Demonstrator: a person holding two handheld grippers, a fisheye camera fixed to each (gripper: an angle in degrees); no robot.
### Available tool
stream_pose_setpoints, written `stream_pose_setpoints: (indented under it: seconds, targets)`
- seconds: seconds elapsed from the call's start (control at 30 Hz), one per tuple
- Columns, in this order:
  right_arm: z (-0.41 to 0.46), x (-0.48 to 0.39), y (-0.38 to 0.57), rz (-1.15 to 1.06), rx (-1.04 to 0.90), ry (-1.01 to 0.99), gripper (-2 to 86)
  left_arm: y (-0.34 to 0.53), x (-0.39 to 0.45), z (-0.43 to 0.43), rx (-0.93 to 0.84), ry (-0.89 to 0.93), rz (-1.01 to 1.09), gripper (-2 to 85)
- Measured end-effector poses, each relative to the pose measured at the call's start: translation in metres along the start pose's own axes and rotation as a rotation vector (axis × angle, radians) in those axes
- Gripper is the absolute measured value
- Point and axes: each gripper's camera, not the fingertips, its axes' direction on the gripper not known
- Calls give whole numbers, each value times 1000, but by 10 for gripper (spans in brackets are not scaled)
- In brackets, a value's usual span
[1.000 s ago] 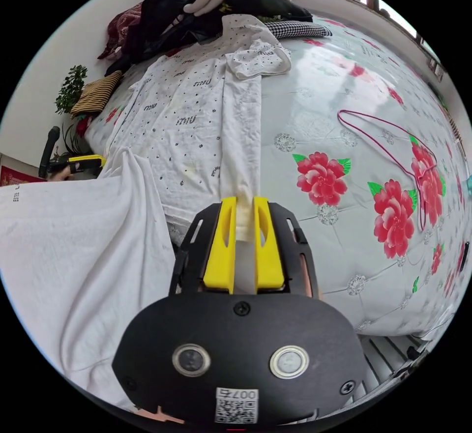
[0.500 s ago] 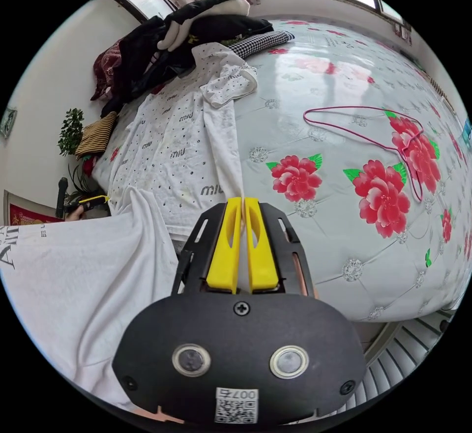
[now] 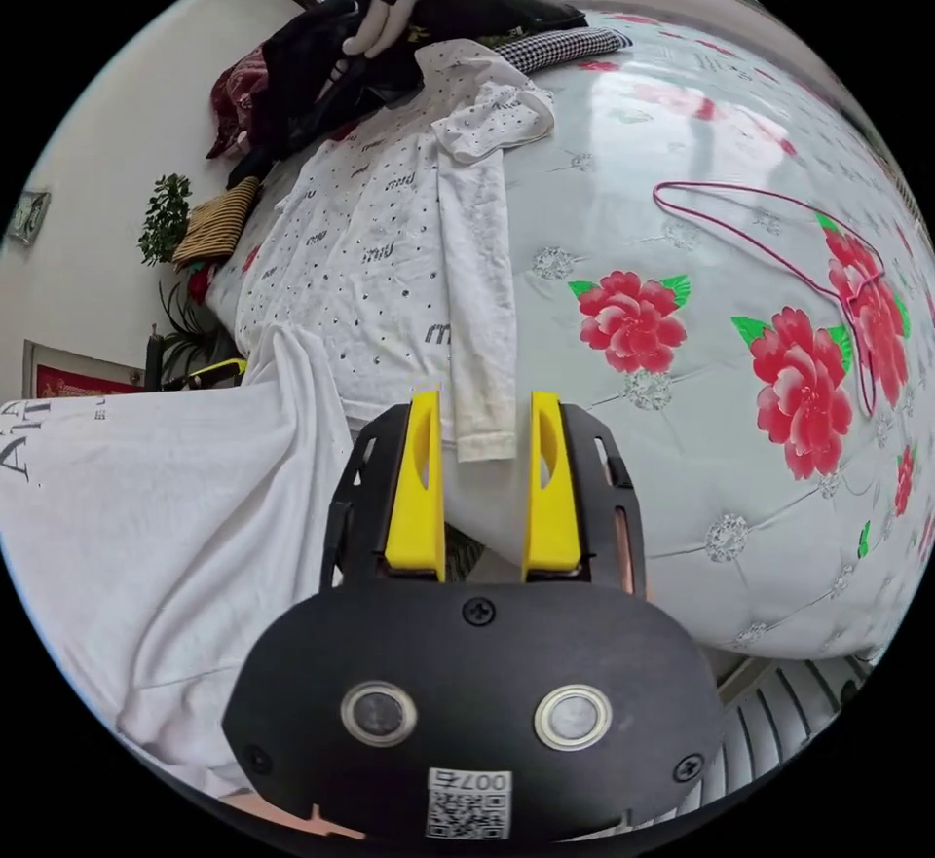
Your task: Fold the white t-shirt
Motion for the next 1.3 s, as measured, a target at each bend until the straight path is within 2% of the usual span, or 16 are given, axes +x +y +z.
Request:
stream_pose_setpoints:
  seconds: [0.13,0.17,0.23,0.33,0.4,0.5,0.67,0.8,0.93,1.03,1.17,1.3]
  targets:
    - [16,-6,3,-33,-42,180,34,-14,-5,6,-111,47,61,45]
    - [17,-5,0,-41,-65,177,19,-14,-11,1,-127,55,55,10]
    - [12,2,-5,-32,-51,138,8,-15,-24,-16,-94,121,57,-1]
    - [-22,22,-24,-7,98,-45,1,-31,-59,-61,43,325,-10,-7]
    - [-60,44,-50,29,261,-254,-2,-64,-81,-105,171,454,-22,-8]
    - [-116,60,-92,23,464,-406,-2,-117,-88,-178,338,487,27,-9]
    - [-234,38,-125,-165,765,-468,-3,-161,-79,-321,644,569,155,-9]
    - [-293,10,-91,-366,892,-405,-3,-125,-54,-396,772,447,316,-9]
    - [-286,11,-35,-469,873,-354,-3,-65,-55,-390,756,421,368,-9]
    - [-248,25,9,-442,741,-353,-3,-16,-71,-346,639,424,312,-9]
    - [-165,58,48,-215,474,-383,-3,38,-101,-250,361,461,100,-9]
    - [-93,93,69,14,286,-485,-3,68,-126,-186,211,556,-95,-9]
